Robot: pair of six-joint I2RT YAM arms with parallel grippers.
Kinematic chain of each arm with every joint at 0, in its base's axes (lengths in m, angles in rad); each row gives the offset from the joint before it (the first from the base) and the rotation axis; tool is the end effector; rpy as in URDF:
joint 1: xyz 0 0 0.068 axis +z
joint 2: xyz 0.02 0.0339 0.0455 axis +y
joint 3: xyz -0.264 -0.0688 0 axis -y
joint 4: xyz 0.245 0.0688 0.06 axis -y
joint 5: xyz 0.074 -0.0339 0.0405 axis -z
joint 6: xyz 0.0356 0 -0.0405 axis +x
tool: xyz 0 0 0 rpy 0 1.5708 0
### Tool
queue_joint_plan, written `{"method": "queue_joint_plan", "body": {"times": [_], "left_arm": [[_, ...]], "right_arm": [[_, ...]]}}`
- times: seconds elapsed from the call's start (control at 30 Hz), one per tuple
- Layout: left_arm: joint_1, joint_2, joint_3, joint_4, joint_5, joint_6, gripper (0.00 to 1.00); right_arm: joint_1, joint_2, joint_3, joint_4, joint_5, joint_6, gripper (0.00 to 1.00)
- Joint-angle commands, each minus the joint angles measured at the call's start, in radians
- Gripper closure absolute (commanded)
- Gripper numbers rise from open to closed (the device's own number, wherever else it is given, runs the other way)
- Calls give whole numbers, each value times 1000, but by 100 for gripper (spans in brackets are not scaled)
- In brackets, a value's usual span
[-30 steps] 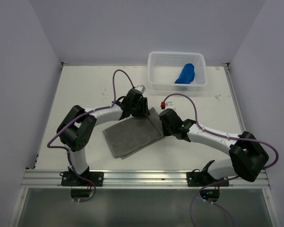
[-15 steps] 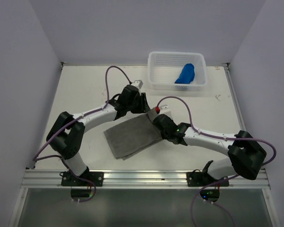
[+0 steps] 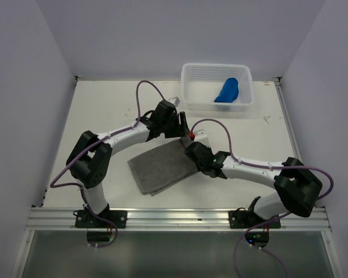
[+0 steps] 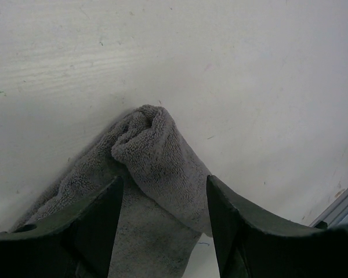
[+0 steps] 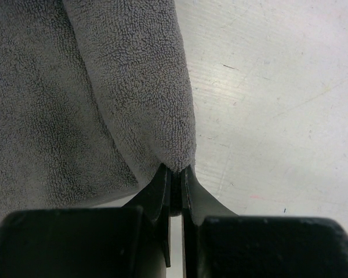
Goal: Roll the towels
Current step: Roll the towel
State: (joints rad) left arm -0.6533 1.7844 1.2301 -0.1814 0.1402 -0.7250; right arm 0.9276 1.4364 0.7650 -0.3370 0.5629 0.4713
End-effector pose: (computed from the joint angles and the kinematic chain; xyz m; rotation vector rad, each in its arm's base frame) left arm 0.3121 -0.2452 0.2202 -0.0116 2.4566 -0.8257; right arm 0.1767 0.2041 0.1816 -0.3420 2.3448 -0.0833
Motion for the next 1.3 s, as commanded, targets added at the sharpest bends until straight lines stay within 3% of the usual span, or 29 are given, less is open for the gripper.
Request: {"method": "queue_joint_plan", "body": {"times": [0.0,0.3,0.7,1.27], "left_arm": [[-11,42,63,-20,30,-33,37],[-29,119,163,-79,21,-34,37],[-45,197,164,-112,-2,-5,37],[-49,280,267,-253,-180,56,45]], "right_arm": [[10,6,33,44,51,29,100],[17,9,30,58,80,27,100],[39,12,25,78,100,12,100],[123,27,5,133,184,-56,100]]}}
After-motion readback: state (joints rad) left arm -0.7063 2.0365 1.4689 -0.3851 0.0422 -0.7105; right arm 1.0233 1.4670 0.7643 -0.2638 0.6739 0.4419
